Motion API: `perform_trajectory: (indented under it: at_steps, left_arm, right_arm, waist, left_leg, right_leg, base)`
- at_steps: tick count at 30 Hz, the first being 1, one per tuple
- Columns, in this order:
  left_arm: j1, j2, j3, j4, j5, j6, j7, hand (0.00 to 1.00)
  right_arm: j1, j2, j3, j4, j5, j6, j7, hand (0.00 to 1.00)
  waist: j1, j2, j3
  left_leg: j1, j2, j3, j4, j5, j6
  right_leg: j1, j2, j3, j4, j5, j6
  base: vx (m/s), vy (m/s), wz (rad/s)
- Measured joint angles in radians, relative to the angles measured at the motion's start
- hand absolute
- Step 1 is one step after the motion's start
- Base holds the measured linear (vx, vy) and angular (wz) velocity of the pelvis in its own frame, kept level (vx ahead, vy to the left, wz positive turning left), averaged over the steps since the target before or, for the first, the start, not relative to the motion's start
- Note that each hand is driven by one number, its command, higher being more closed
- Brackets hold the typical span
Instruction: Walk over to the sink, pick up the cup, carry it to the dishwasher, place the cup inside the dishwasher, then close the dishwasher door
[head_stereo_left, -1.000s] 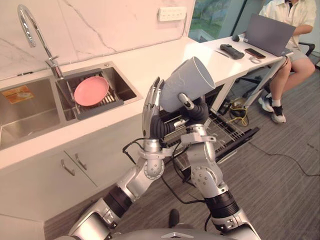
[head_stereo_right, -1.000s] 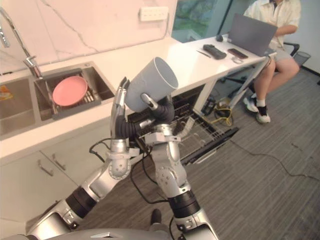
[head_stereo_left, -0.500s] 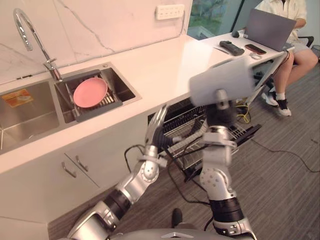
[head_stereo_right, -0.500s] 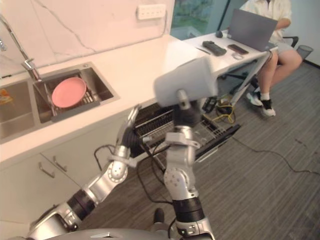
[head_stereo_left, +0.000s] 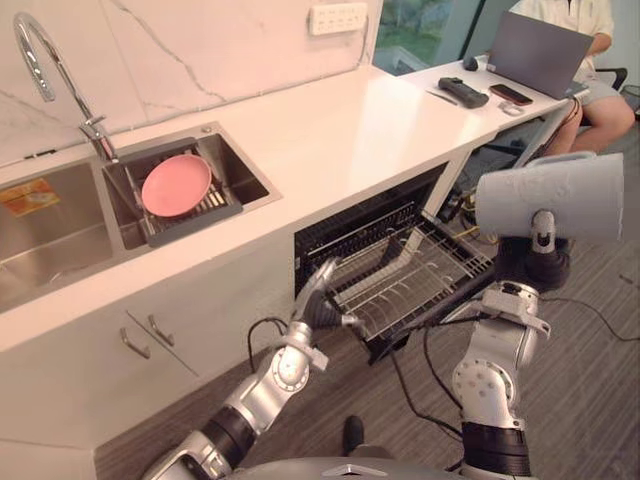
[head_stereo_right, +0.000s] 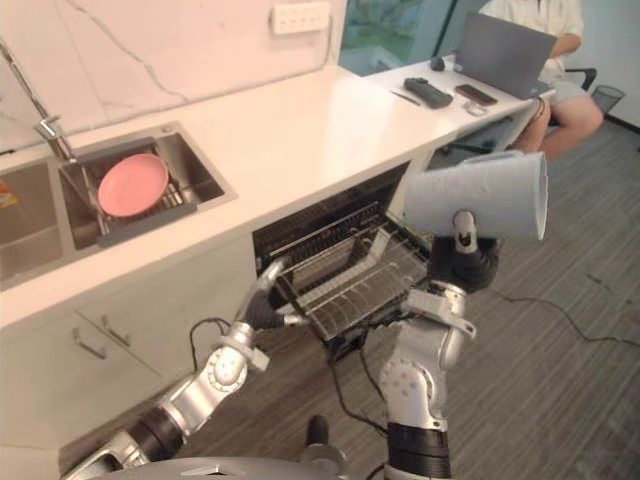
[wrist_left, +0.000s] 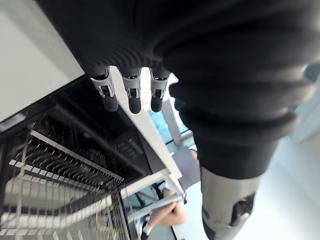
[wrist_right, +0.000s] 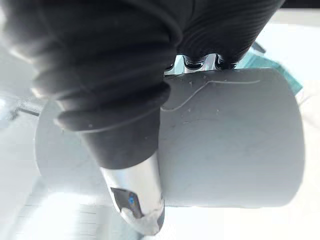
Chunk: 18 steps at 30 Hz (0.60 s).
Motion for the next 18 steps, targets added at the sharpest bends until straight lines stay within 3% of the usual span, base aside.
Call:
perform_trajectory:
  at_steps: [3,7,10,14,15,18]
  left_arm:
    - [0.058,0.006,-0.016,0.036,-0.073,0.033,-0.114,0.0]
    - [0.147,0.044,0.007,0.144,-0.212,0.17,-0.261,0.0]
    - [0.215,0.09,0.093,0.275,-0.202,0.206,-0.296,0.0]
    - [0.248,0.104,0.24,0.344,-0.173,0.19,-0.283,0.0]
    - [0.25,0.104,0.292,0.362,-0.165,0.163,-0.262,0.0]
    - [0.258,0.111,0.358,0.369,-0.161,0.142,-0.239,0.0]
  right_arm:
    - [0.011,-0.049,-0.033,0.081,-0.103,0.082,0.023,1.0]
    - [-0.026,-0.15,-0.102,0.201,-0.281,0.193,0.05,1.0]
    - [-0.109,-0.259,-0.116,0.353,-0.362,0.266,0.051,1.0]
    - [-0.209,-0.383,-0.121,0.542,-0.463,0.325,0.05,1.0]
    - [-0.258,-0.418,-0.121,0.638,-0.52,0.346,0.049,1.0]
    - [-0.292,-0.476,-0.123,0.744,-0.561,0.352,0.048,1.0]
  waist:
    - [0.0,-0.002,0.003]
    - [0.005,-0.018,0.035]
    - [0.009,-0.028,0.069]
    - [0.037,0.001,0.12]
    - [0.048,0.016,0.133]
    - [0.058,0.034,0.149]
  left_leg:
    - [0.002,-0.005,-0.005,-0.012,0.002,0.002]
    - [-0.003,-0.011,-0.043,-0.01,0.009,0.007]
    - [-0.046,-0.011,-0.082,0.021,0.008,0.01]
    - [-0.103,-0.007,-0.118,0.076,0.004,0.012]
    - [-0.119,-0.004,-0.136,0.094,0.0,0.013]
    - [-0.139,0.003,-0.15,0.116,-0.008,0.011]
  right_leg:
    - [0.001,-0.006,-0.007,0.0,0.0,0.0]
    - [0.021,-0.022,-0.045,0.0,-0.002,0.002]
    - [0.015,-0.031,-0.08,0.0,-0.006,0.0]
    - [0.0,-0.036,-0.121,0.001,0.001,0.001]
    - [0.001,-0.035,-0.133,0.001,0.002,0.002]
    - [0.002,-0.034,-0.149,0.001,0.003,0.002]
  base:
    - [-0.01,0.014,0.07]
    - [-0.04,0.021,0.25]
    - [-0.07,-0.002,0.36]
    - [-0.07,-0.014,0.38]
    - [-0.05,0.006,0.2]
    - [-0.03,0.006,0.18]
